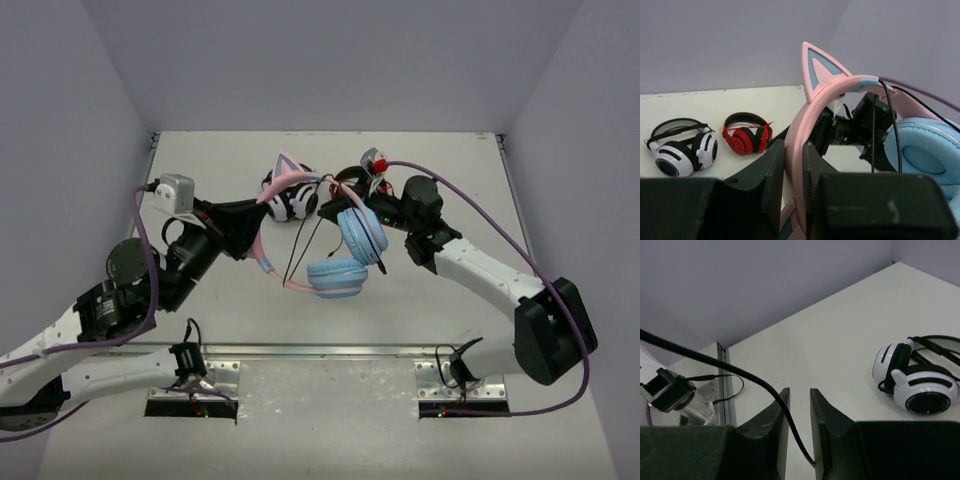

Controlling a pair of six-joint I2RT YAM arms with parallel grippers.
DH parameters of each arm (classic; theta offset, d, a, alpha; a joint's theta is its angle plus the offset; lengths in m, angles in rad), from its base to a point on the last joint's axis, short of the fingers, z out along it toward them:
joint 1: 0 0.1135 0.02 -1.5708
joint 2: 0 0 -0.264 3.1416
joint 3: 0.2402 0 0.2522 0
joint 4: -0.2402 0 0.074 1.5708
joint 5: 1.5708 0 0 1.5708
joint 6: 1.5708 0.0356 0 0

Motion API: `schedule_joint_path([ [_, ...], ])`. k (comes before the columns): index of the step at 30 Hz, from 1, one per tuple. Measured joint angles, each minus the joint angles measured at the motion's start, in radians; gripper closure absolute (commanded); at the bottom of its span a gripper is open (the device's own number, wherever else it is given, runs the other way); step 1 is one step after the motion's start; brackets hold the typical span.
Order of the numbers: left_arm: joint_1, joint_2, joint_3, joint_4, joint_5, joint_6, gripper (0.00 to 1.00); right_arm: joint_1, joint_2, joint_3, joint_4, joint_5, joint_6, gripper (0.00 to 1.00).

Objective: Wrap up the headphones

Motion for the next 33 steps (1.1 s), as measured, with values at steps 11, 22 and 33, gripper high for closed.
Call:
schedule_joint_path([
  [11, 0.0, 0.076, 0.177, -0.025, -0.11, 0.013, 1.0, 0.0, 0.109, -0.073, 0.222, -0.025, 0.128, 0.89],
  [22, 0.0, 0.101, 0.216, -0.03, -0.207, 0.043, 1.0, 0.03, 0.192, -0.169, 0.427, -0.041, 0.237, 0.99],
  [33, -0.002, 0.127, 0.226, -0.081, -0.264, 0.035, 1.0, -0.087, -0.084, -0.369, 0.311, 0.239, 0.185, 0.99],
])
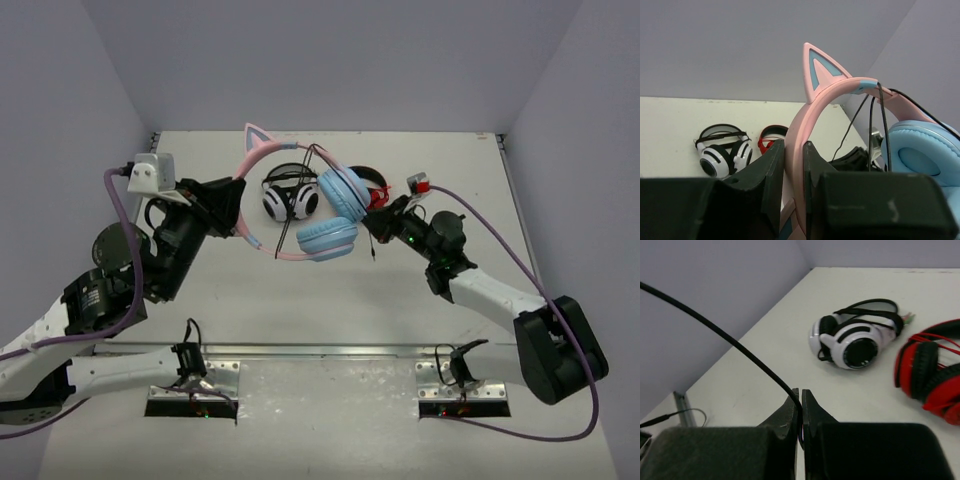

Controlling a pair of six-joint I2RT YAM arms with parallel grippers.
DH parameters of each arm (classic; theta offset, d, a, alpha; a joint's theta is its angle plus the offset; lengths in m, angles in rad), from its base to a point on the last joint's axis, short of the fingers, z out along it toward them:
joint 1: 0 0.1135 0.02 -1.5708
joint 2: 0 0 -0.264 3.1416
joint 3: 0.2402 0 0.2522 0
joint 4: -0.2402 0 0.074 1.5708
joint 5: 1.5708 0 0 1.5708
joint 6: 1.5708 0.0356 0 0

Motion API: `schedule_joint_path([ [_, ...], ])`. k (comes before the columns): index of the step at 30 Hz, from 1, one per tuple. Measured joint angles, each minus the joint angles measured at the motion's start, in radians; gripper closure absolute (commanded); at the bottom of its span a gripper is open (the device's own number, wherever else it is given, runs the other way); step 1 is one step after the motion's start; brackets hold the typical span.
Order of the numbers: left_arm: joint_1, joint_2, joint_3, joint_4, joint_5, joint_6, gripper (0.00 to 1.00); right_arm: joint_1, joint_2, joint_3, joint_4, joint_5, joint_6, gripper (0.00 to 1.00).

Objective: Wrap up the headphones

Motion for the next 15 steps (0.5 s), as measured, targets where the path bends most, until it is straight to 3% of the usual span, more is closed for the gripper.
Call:
schedule_joint_path([
  [4, 0.0, -0.052, -0.025, -0.051, -0.007, -0.007, 0.99, -0.095, -0.016, -0.012, -0.035, 0.021, 0.006, 0.99],
  [15, 0.0, -0.082, -0.045, -0.103, 0.021, -0.026, 1.0, -0.181, 0.012, 0.015, -0.084, -0.052, 0.032, 0.99],
])
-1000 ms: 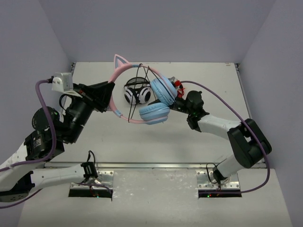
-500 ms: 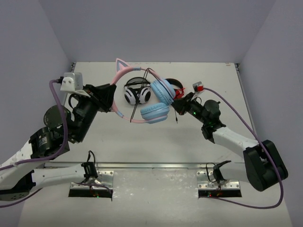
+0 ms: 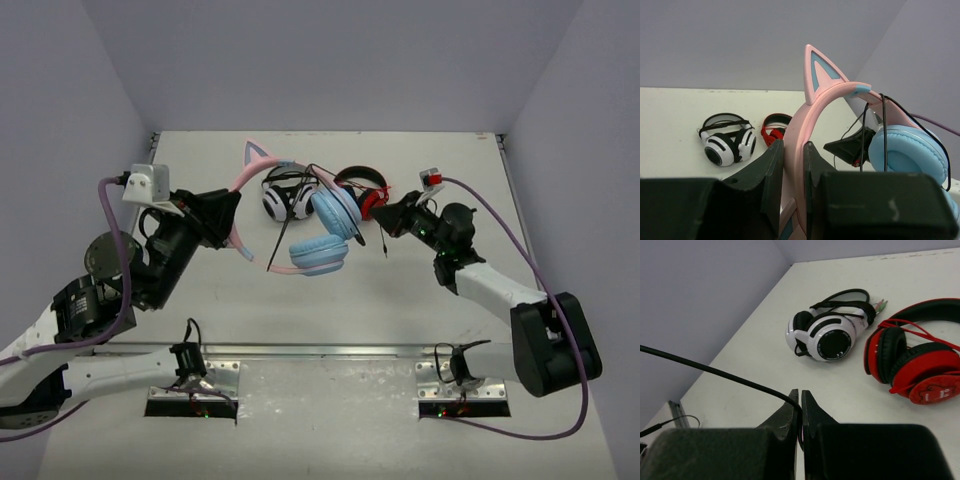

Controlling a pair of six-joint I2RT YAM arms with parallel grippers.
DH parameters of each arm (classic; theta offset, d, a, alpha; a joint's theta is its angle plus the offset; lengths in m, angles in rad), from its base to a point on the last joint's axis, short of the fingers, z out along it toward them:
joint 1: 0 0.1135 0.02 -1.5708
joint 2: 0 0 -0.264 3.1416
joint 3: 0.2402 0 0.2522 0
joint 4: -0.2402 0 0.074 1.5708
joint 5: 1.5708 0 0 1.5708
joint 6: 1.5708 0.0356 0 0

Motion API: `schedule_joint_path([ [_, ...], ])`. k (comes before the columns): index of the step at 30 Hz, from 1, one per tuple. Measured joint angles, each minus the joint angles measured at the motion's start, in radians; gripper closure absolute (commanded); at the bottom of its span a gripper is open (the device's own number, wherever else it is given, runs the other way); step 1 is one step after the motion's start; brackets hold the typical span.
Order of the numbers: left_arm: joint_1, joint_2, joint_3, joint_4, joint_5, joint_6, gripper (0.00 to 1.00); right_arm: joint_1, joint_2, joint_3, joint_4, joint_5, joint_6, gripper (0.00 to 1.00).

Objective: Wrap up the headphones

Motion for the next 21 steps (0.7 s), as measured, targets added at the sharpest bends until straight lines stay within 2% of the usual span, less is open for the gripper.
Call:
schedule_joint_path([
  [3, 0.0, -0.016, -0.019, 0.033, 0.019, -0.006, 1.0, 0.027, 0.018, 0.0, 0.016, -0.041, 0.023, 0.99],
  [10, 0.0, 0.019, -0.056, 0.223, 0.008, -0.031, 1.0, 0.206, -0.011, 0.0, 0.019, -0.031, 0.029, 0.99],
  [16, 0.0, 0.068, -0.077, 0.382, -0.13, -0.108, 1.0, 0.367, -0.111, -0.046, 0.045, 0.087, 0.033, 0.99],
  [21, 0.0, 0.134, -0.101, 0.477, -0.224, -0.142, 1.0, 0.529, -0.129, -0.058, 0.045, 0.22, 0.015, 0.99],
])
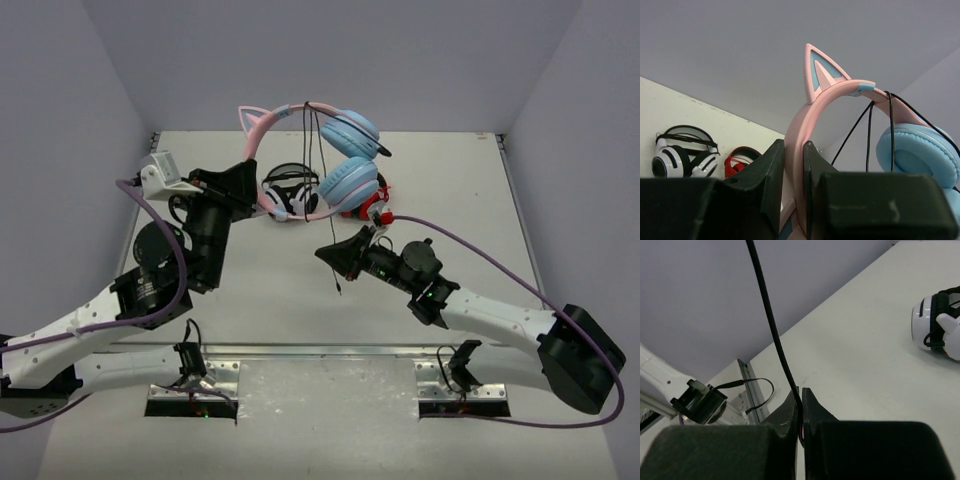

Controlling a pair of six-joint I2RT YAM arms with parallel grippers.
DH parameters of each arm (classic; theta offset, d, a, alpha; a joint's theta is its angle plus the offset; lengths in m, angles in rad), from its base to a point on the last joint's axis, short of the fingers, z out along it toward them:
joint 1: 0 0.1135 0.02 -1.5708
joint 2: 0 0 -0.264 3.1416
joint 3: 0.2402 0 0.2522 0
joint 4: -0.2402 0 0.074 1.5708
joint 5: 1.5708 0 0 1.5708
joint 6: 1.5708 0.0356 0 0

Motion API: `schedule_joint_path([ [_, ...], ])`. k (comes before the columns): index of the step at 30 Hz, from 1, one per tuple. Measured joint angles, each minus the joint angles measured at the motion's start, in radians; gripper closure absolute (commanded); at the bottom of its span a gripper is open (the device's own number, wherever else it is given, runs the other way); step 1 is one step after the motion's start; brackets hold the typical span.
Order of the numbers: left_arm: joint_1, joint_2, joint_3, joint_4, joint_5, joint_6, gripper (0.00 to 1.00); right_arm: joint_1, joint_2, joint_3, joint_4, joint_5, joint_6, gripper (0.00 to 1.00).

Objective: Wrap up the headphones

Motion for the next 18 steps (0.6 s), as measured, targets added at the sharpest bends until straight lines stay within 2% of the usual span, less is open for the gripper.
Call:
schedule_joint_path([
  [9, 0.014, 0.138, 0.0, 0.141, -0.193, 0.113, 1.0, 0.228, -0.027, 0.006, -0.035, 0.217, -0.124, 0.99],
  [13, 0.084, 0.204, 0.0, 0.135, -0.209, 0.128, 1.0, 0.304, -0.044, 0.05, -0.094, 0.275, -0.199, 0.99],
  [18, 0.182, 0.265, -0.018, 0.087, -0.218, 0.125, 1.0, 0.336, -0.058, 0.137, -0.206, 0.296, -0.28, 0.99],
])
